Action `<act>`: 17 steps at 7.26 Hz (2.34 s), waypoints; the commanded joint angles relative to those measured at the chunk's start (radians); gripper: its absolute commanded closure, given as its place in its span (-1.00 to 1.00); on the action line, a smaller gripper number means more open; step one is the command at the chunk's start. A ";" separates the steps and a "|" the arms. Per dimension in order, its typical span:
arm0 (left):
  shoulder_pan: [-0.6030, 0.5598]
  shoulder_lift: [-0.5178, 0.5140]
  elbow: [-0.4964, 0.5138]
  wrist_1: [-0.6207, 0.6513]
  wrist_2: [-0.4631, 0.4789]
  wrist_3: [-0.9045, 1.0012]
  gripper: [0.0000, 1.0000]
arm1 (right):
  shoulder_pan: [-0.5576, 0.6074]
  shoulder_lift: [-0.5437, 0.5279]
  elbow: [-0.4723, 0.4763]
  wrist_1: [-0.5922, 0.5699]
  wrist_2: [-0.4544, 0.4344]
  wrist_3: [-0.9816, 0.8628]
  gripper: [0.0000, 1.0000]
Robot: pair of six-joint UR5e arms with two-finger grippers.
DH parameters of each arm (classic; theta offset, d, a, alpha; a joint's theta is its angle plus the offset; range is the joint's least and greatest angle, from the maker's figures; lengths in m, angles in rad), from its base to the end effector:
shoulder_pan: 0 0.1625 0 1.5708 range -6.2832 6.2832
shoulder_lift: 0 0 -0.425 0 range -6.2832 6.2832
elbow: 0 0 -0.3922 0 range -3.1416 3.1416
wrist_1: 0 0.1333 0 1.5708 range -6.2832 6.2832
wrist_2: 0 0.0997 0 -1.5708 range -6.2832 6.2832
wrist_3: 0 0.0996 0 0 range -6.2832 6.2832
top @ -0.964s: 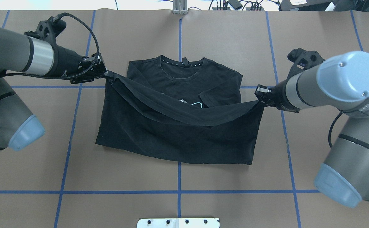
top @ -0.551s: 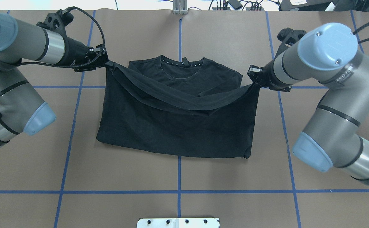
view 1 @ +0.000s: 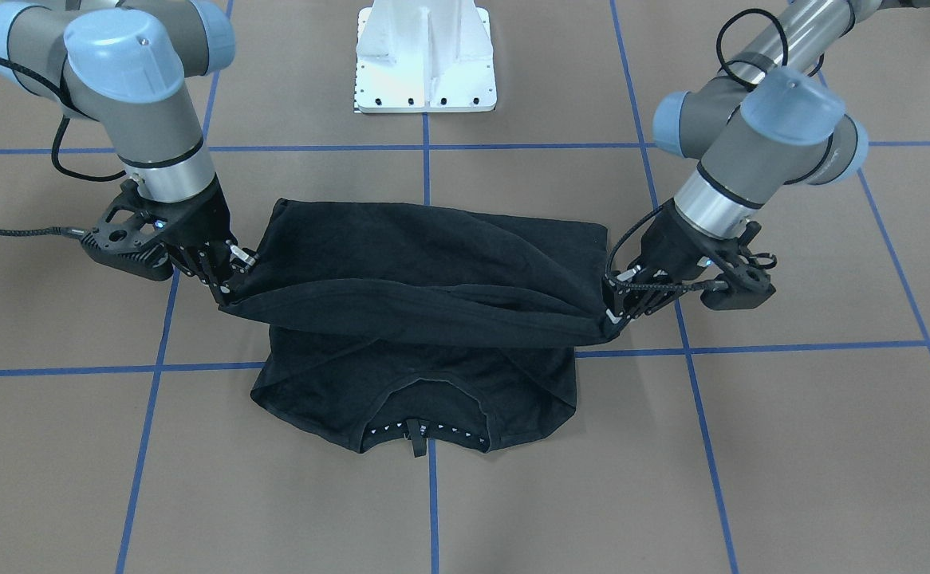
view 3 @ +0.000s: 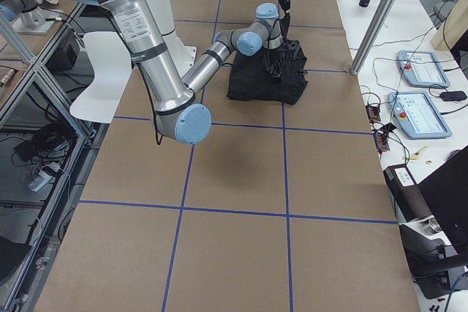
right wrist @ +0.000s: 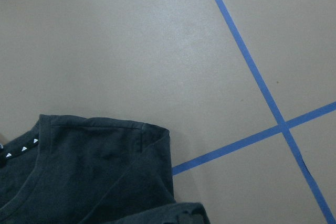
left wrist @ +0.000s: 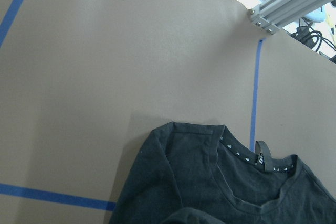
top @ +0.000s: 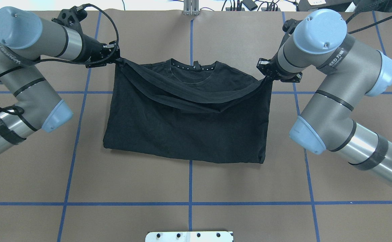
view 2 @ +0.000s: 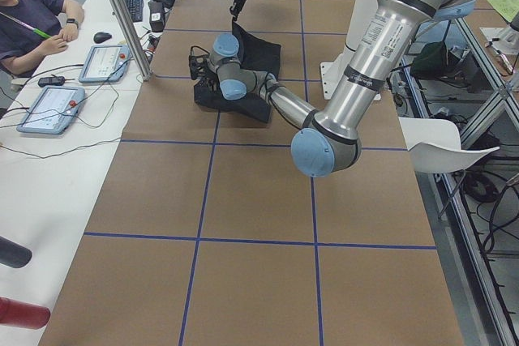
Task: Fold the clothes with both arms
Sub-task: 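Pull the held hem farther toward the collar with both grippers, then lower the hem onto the collar and open both grippers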
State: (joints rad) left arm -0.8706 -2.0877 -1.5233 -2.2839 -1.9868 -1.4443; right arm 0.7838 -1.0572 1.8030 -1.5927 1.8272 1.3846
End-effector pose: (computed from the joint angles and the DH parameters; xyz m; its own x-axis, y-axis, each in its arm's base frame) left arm 0.3682 -0.5814 0.2968 0.2999 -0.1768 -0.9375 0.4240 0.9050 -0.0350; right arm -0.3737 -0.5251 0.2727 0.6259 0.3710 0.6860 -0.4560 0.8877 -0.0641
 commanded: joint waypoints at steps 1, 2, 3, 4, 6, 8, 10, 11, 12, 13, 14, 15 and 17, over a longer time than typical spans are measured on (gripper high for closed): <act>0.004 -0.044 0.139 -0.057 0.055 0.031 1.00 | 0.000 0.011 -0.085 0.017 -0.002 -0.027 1.00; 0.008 -0.078 0.197 -0.072 0.084 0.036 1.00 | 0.002 0.011 -0.137 0.083 -0.003 -0.036 1.00; 0.016 -0.086 0.222 -0.074 0.085 0.036 1.00 | 0.000 0.011 -0.192 0.147 -0.005 -0.036 1.00; 0.027 -0.088 0.235 -0.074 0.095 0.036 1.00 | 0.000 0.011 -0.226 0.190 -0.005 -0.038 1.00; 0.039 -0.124 0.284 -0.074 0.117 0.036 1.00 | 0.000 0.011 -0.254 0.197 -0.005 -0.054 1.00; 0.036 -0.129 0.305 -0.074 0.120 0.121 1.00 | 0.000 0.011 -0.255 0.197 -0.005 -0.059 1.00; 0.035 -0.129 0.324 -0.074 0.120 0.130 1.00 | 0.002 0.011 -0.263 0.197 -0.005 -0.062 1.00; 0.033 -0.129 0.328 -0.074 0.120 0.133 1.00 | 0.003 0.009 -0.263 0.197 -0.005 -0.079 1.00; 0.033 -0.127 0.333 -0.074 0.120 0.146 1.00 | 0.003 0.008 -0.264 0.197 -0.005 -0.087 1.00; 0.031 -0.127 0.341 -0.074 0.120 0.147 1.00 | 0.005 0.006 -0.269 0.197 -0.005 -0.091 1.00; 0.031 -0.127 0.342 -0.074 0.120 0.147 1.00 | 0.005 0.006 -0.278 0.197 -0.005 -0.104 1.00; 0.030 -0.127 0.342 -0.075 0.120 0.147 1.00 | 0.006 0.006 -0.287 0.197 -0.005 -0.113 1.00; 0.013 -0.129 0.328 -0.077 0.115 0.188 -0.98 | 0.018 0.012 -0.289 0.198 -0.005 -0.110 -0.21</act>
State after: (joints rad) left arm -0.8474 -2.2153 -1.1854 -2.3595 -1.8686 -1.2861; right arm 0.7955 -1.0480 1.5160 -1.3955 1.8224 1.2741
